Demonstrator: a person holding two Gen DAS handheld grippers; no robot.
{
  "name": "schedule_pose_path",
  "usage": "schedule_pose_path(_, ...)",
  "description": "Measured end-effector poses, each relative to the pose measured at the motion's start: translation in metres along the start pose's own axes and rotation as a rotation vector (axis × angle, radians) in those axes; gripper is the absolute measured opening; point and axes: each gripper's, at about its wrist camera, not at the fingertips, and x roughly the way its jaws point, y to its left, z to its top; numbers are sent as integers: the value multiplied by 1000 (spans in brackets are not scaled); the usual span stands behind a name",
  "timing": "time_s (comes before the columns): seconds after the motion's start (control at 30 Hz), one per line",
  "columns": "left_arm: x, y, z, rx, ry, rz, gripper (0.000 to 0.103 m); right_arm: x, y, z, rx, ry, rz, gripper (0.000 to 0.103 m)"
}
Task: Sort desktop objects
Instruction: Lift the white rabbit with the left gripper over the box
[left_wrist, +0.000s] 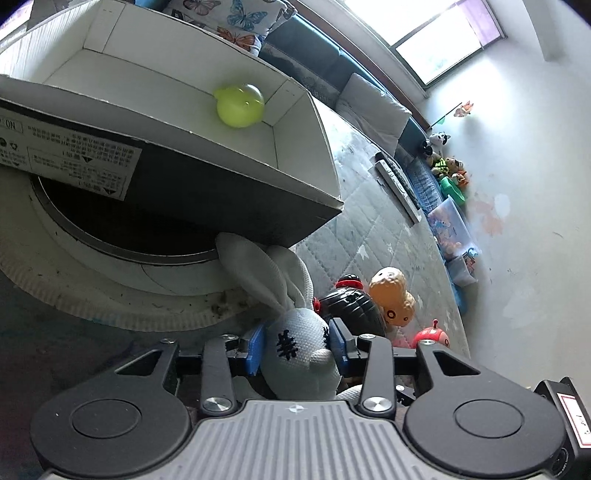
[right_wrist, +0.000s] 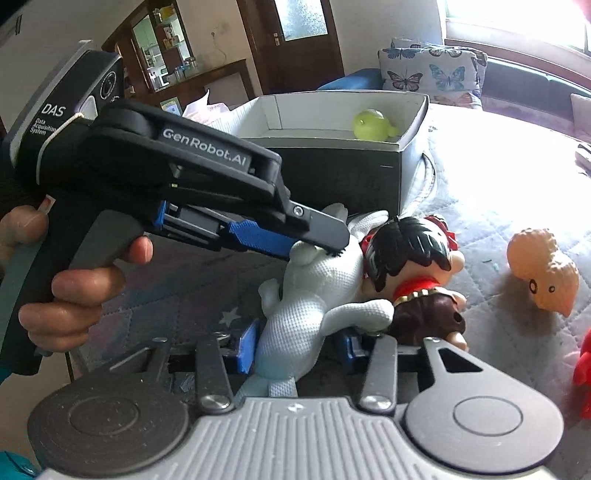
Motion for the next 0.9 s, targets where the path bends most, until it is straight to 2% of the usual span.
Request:
schedule_pose_path(0.17, 1, 7, 0, -57, 27, -20, 44, -4, 1, -2, 4, -1, -3, 35)
schedule_pose_path(0.4, -17, 0, -3, -33, 5, -52, 40, -18, 12, 1, -38, -20, 9, 34)
schedule_pose_path(0.6, -53, -15, 13, 9, -105, -66, 39, -31, 20, 29, -101, -79, 26, 33)
schedule_pose_path(0.9, -89, -21, 71, 31, -301, -35, 38, -14, 29, 113, -268, -131, 27, 32)
